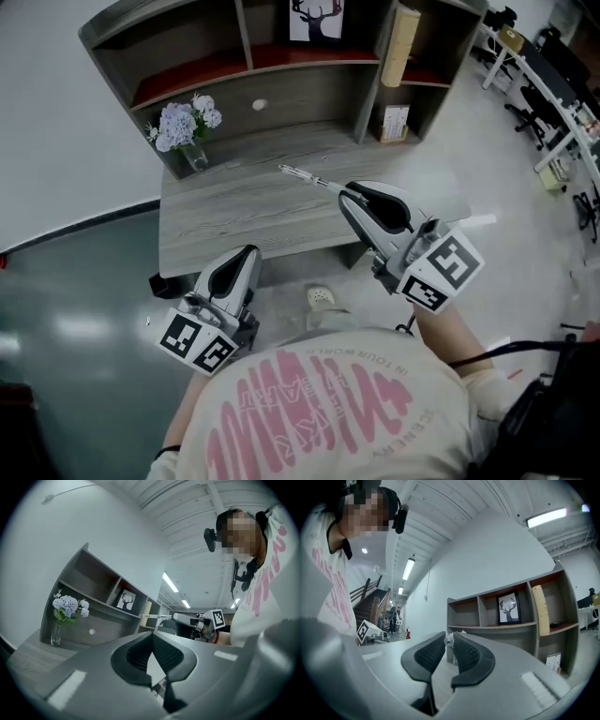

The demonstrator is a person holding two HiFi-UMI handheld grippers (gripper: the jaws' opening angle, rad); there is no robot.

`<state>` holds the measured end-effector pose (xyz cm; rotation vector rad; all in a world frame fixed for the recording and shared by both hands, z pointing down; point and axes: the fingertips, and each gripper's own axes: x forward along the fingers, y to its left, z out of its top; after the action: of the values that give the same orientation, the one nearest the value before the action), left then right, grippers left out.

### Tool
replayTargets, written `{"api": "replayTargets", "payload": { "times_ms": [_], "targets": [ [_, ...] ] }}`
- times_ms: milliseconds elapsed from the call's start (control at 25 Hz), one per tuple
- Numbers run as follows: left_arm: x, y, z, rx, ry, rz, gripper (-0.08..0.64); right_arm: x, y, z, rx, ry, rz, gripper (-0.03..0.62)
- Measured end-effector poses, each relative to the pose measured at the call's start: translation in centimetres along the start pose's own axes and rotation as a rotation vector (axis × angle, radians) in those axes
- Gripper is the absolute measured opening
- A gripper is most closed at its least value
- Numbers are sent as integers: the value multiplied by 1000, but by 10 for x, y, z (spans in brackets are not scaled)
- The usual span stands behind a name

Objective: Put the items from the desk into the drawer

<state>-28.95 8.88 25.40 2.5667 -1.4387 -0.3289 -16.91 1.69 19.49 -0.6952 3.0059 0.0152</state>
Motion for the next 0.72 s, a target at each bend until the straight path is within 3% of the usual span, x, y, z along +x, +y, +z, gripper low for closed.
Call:
{"api": "replayTargets", "payload": {
  "times_ms": [280,720],
  "targets": [
    [11,-38,-12,-45,-14,-104,20,-65,10,0,-27,57,-123,57],
    [72,-99,-35,-39,46,-248,20,-139,-33,-6,1,46,-256,57]
  ]
}}
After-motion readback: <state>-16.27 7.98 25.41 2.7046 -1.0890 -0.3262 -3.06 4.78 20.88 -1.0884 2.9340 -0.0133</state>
